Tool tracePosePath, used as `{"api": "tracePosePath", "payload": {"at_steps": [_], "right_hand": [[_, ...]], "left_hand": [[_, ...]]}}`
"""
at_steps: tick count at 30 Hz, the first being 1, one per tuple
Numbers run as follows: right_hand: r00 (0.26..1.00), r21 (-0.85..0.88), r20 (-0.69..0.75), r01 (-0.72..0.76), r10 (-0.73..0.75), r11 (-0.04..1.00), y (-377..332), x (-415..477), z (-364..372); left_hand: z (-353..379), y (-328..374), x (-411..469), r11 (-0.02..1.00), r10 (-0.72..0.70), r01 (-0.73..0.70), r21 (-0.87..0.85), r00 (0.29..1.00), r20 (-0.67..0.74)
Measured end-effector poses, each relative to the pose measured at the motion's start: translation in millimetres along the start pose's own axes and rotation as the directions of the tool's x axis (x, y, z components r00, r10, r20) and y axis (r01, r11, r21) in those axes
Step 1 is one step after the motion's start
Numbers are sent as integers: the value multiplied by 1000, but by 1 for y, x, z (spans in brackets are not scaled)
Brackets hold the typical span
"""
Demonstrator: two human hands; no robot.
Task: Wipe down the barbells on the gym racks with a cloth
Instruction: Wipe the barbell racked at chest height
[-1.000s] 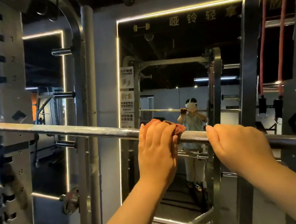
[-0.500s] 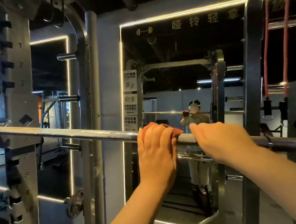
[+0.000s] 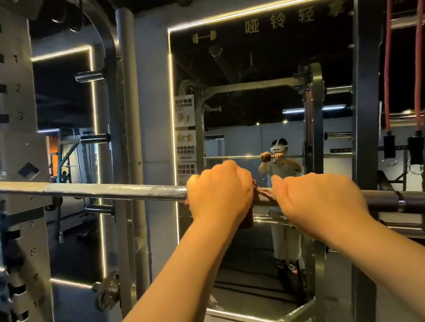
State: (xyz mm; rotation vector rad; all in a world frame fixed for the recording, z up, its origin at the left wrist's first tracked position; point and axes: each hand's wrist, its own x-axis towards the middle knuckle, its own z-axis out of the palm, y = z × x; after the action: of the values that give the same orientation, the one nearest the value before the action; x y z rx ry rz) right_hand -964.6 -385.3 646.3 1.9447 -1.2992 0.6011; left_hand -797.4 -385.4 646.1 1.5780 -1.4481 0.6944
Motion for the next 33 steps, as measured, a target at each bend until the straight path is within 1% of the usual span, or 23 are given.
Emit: {"api": "tracePosePath", "payload": {"at_steps": [1, 2, 3, 5, 6, 7, 8, 9, 13, 14, 15, 16, 18, 20, 21, 23, 25, 26, 27, 30, 32, 33], "right_hand": [[1000, 6, -8, -16, 16, 1000, -1, 0, 0], [999, 5, -18, -28, 28, 1000, -1, -1, 0], [999, 9, -24, -36, 36, 999, -1, -1, 0], [1000, 1, -10, -19, 19, 1000, -1, -3, -1], [1000, -32, -5, 17, -17, 999, -1, -4, -2], [998, -77, -3, 63, -63, 995, -1, -5, -3], [995, -120, -2, 102, -103, 988, -2, -7, -5], [992, -151, -2, 125, -127, 981, -1, -8, -7], [993, -154, -1, 116, -118, 981, -1, -9, -7], [993, -159, -6, 117, -120, 980, -1, -9, -6], [992, -167, -10, 121, -124, 978, -1, -9, -5], [992, -168, -15, 122, -126, 978, -1, -9, -4], [990, -163, -26, 134, -140, 978, 0, -10, -2], [984, -174, -33, 166, -174, 971, 1, -12, 0], [984, -171, -29, 168, -175, 971, 2, -12, 0], [985, -157, -13, 167, -171, 973, 2, -11, -1], [986, -135, -16, 161, -165, 978, 1, -11, -1], [986, -120, -25, 159, -163, 980, 1, -10, -1], [987, -103, -31, 153, -157, 983, 1, -10, -1], [991, -110, -56, 111, -118, 988, 1, -10, 0], [995, -100, -70, 59, -66, 993, 1, -8, 1], [996, -92, -72, 41, -48, 995, 1, -7, 2]], "left_hand": [[-2, 10, 1, 1000, -17, 17, 19, 1000, 24], [0, 18, -5, 1000, 2, -1, -14, 1000, 8], [4, 24, -14, 994, 53, -56, -97, 998, -41], [16, 22, -37, 936, 167, -220, -274, 964, -205], [22, 13, -44, 906, 221, -295, -305, 942, -255], [25, 1, -46, 887, 256, -337, -315, 928, -270], [27, -10, -45, 888, 256, -337, -313, 927, -272], [26, -17, -42, 901, 229, -308, -305, 936, -268], [12, -11, -14, 970, -2, -41, -241, 984, -176], [11, -5, -11, 977, -27, -10, -214, 985, -169], [13, -1, -13, 978, -28, -12, -208, 982, -188], [17, 2, -19, 971, -15, -42, -237, 973, -232], [34, 3, -43, 920, 22, -156, -360, 936, -350], [60, -4, -70, 865, 63, -270, -424, 894, -443], [72, -11, -80, 855, 71, -290, -430, 886, -458], [86, -27, -90, 881, 102, -302, -363, 873, -478], [88, -41, -84, 889, 161, -352, -292, 838, -522], [81, -42, -75, 882, 173, -372, -290, 827, -535], [70, -39, -63, 884, 164, -361, -297, 834, -527], [36, -17, -29, 944, 86, -202, -260, 914, -396], [28, -4, -24, 960, 66, -153, -234, 937, -343], [29, 0, -27, 955, 54, -148, -258, 938, -342]]}}
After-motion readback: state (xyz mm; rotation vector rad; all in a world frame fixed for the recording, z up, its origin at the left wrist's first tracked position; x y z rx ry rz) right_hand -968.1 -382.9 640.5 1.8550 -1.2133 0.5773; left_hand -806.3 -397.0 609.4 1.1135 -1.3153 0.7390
